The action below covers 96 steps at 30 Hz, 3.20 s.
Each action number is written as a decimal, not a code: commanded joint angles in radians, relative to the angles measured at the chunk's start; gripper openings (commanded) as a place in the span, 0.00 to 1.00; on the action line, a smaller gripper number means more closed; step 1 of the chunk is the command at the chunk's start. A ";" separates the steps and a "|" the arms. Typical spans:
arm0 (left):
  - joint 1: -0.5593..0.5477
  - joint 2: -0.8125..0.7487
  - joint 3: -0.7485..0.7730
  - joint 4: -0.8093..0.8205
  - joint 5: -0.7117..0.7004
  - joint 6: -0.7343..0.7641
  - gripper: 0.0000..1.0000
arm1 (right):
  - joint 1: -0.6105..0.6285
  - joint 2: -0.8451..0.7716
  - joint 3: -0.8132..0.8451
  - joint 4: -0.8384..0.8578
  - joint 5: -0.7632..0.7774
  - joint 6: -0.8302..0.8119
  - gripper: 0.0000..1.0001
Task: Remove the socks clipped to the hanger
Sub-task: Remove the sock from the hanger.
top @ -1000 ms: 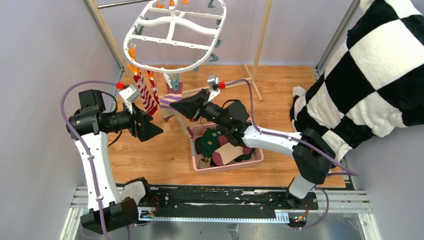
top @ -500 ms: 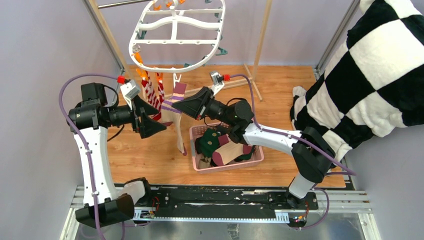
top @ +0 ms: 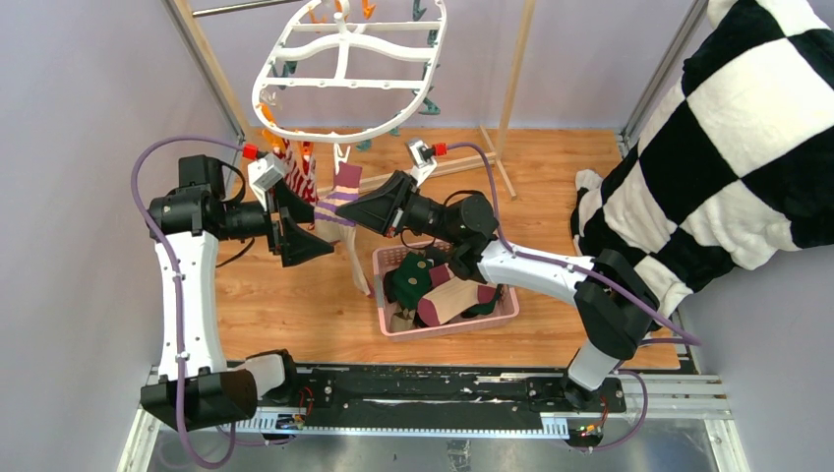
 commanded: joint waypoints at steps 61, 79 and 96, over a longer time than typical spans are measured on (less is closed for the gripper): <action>-0.045 -0.087 -0.153 -0.015 0.042 0.002 0.00 | 0.055 0.041 0.520 -0.944 0.461 -0.488 0.80; -0.045 -0.091 -0.142 -0.016 -0.009 0.028 0.00 | 0.047 0.163 0.695 -1.020 0.420 -0.437 0.67; -0.070 -0.069 -0.099 -0.016 0.002 0.032 0.00 | 0.085 0.106 0.612 -1.011 0.630 -0.543 0.74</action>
